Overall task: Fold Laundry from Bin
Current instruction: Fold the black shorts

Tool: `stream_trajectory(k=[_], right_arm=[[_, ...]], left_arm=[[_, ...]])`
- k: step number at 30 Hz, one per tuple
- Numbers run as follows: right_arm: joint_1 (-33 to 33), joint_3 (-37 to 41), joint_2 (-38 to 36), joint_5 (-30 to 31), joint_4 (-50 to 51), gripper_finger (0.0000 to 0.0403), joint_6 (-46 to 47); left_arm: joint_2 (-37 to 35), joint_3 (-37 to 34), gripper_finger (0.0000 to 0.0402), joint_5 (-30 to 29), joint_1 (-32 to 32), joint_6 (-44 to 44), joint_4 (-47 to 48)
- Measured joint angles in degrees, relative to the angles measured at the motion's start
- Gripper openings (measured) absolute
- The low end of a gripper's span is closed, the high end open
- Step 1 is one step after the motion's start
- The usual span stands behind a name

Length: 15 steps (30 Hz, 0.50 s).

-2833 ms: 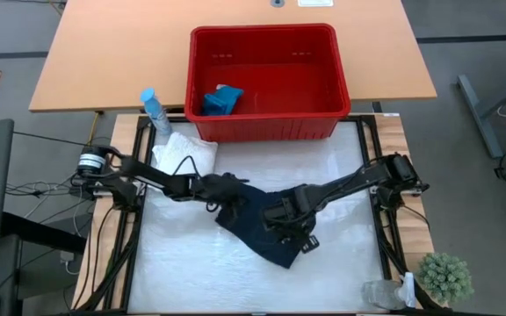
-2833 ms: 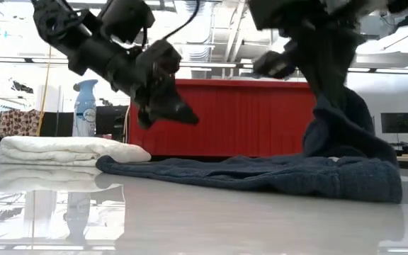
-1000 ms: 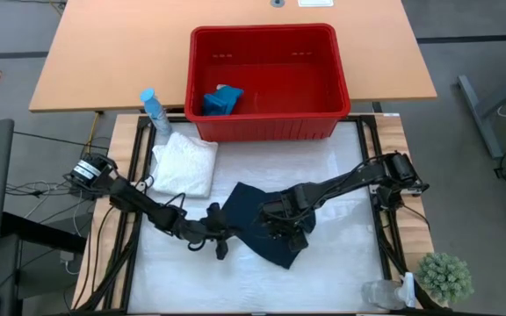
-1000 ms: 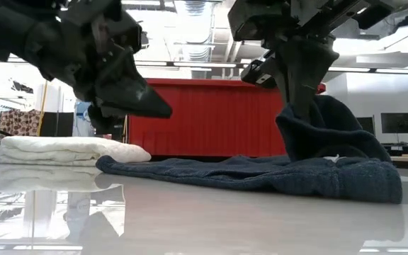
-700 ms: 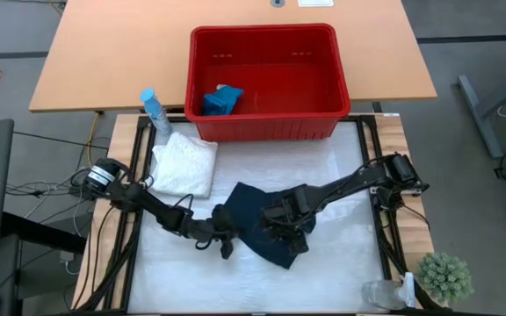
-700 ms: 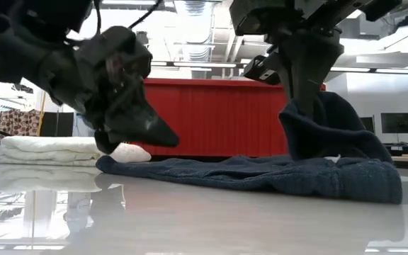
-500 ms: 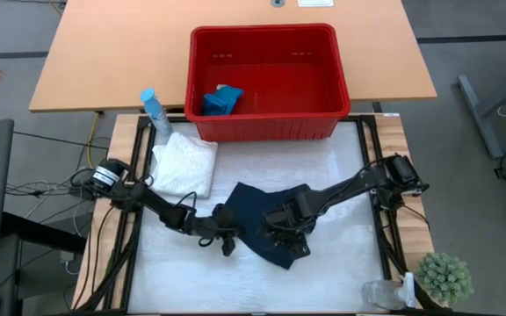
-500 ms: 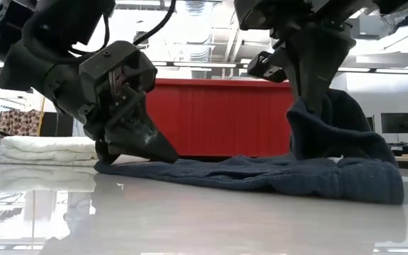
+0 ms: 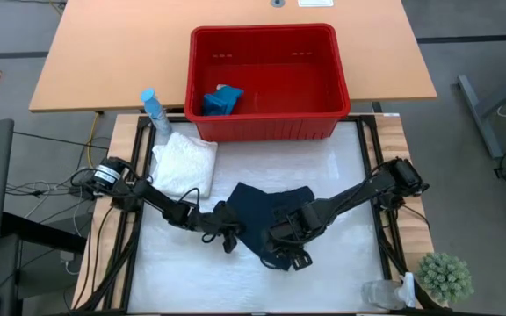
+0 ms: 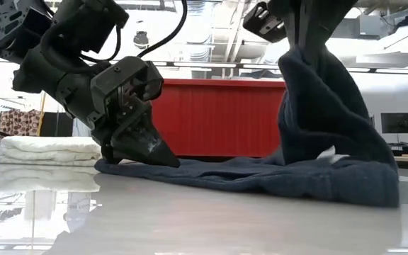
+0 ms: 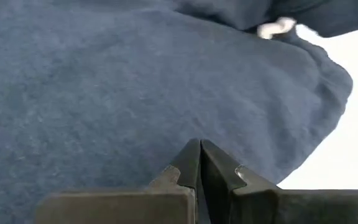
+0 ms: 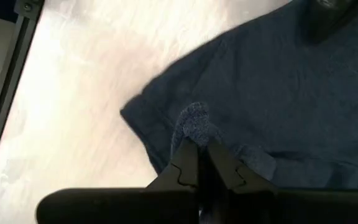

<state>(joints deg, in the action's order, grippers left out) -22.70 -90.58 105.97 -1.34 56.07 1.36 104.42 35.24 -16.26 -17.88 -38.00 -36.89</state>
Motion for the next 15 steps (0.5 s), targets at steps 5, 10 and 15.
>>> stream_trajectory(k=[5, 10, 15], right_arm=[[-1.8, -0.9, 0.0, 0.0, 1.9, 0.0029, 0.1], [-4.0, -0.9, 0.0, 0.3, 10.7, 0.0029, 0.3], [-6.5, -0.9, 0.0, 1.6, 16.7, 0.0029, 0.0]], left_arm=[[0.0, 0.0, 0.0, -0.3, 0.0, 0.5, 0.8], [0.0, 0.0, 0.0, -0.5, 0.0, 1.2, 2.9], [-0.1, 0.1, 0.0, -0.7, 0.0, 2.0, 3.6]])
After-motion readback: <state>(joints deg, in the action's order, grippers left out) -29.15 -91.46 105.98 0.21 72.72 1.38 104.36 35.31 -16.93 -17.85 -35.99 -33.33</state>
